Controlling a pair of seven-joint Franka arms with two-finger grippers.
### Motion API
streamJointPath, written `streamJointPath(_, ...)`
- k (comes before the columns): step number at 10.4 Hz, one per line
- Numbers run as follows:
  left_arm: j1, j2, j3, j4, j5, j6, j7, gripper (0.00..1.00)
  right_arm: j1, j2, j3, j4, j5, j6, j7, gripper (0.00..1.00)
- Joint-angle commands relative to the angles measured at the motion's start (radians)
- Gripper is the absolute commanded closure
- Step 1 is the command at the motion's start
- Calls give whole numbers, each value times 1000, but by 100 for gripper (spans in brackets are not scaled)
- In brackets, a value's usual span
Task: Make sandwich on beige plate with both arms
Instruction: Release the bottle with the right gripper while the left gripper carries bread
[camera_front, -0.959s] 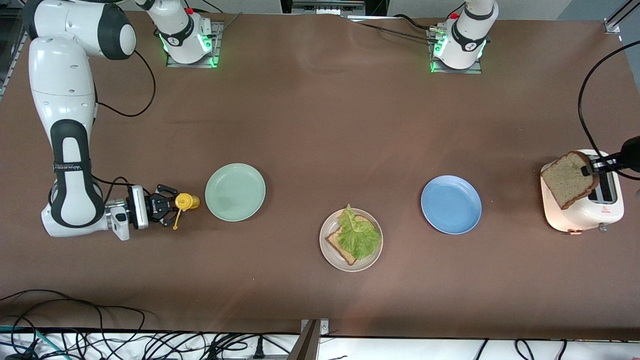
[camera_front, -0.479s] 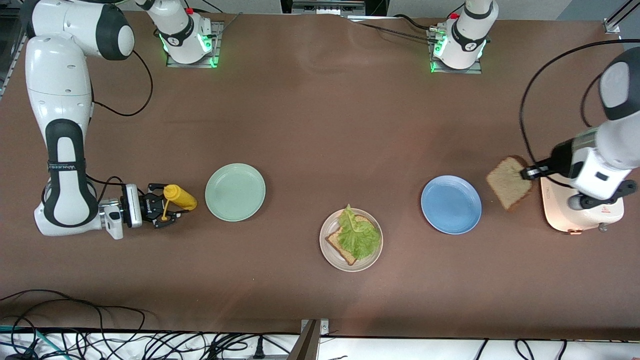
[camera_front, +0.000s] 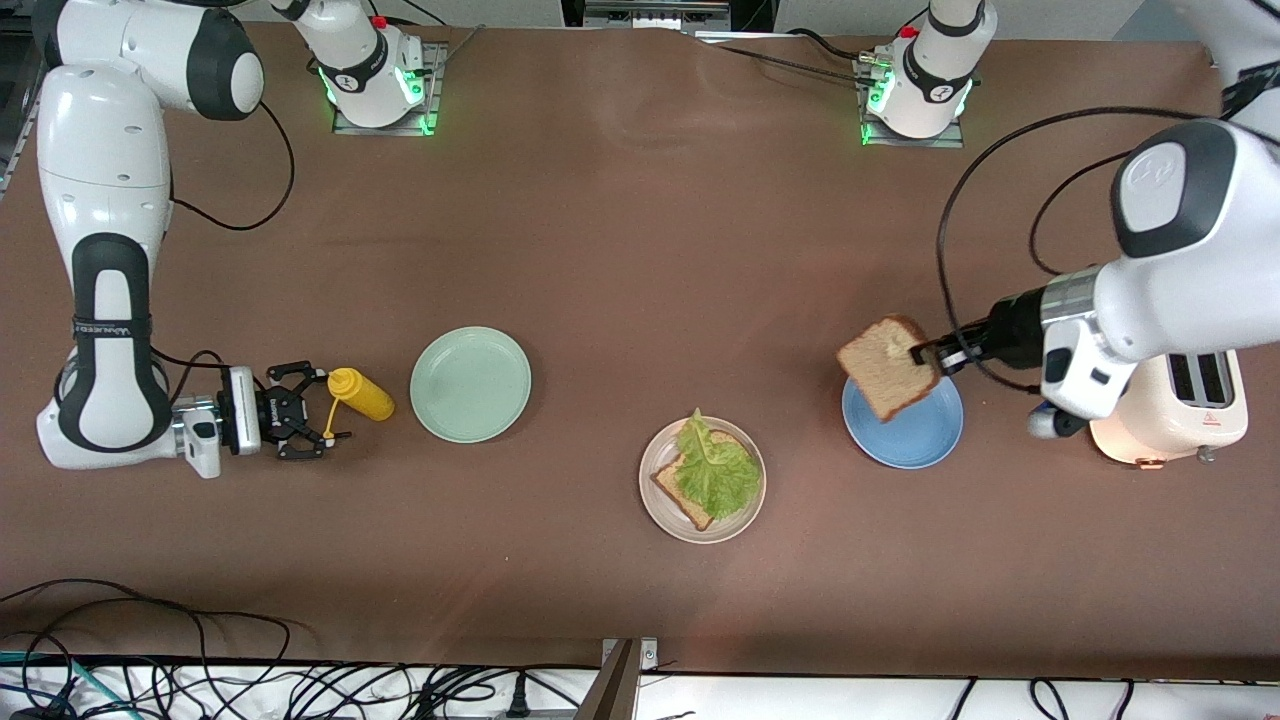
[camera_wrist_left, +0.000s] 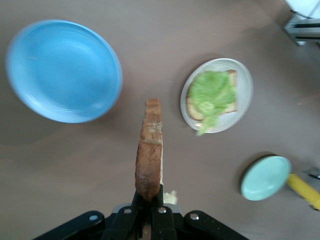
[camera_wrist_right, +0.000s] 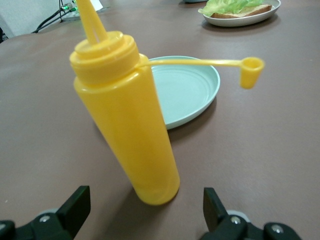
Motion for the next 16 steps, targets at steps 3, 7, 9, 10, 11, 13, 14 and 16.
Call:
streamJointPath(3, -110, 212, 10, 136, -163, 295, -88, 100, -1, -222, -18, -142, -66, 161, 8, 0)
streamJointPath(7, -178, 297, 9, 134, -250, 535, -73, 100, 28, -507, -8, -308, -354, 282, 452, 0)
streamJointPath(9, -199, 326, 10, 130, -250, 569, -47, 100, 38, -599, -6, -345, -420, 284, 731, 0)
streamJointPath(10, -210, 341, 10, 132, -248, 570, -44, 100, 57, -639, -6, -354, -478, 292, 859, 0)
streamJointPath(11, -230, 355, 10, 133, -245, 582, -44, 100, 61, -687, 18, -372, -539, 295, 1010, 0)
streamJointPath(13, -250, 378, 10, 134, -240, 601, -42, 100, 62, -765, 78, -383, -667, 290, 1388, 0)
streamJointPath(14, -250, 384, 10, 133, -240, 612, -29, 100, 62, -797, 122, -383, -740, 283, 1568, 0)
streamJointPath(16, -256, 394, 12, 129, -240, 627, -22, 100, 63, -839, 173, -370, -836, 223, 1843, 0)
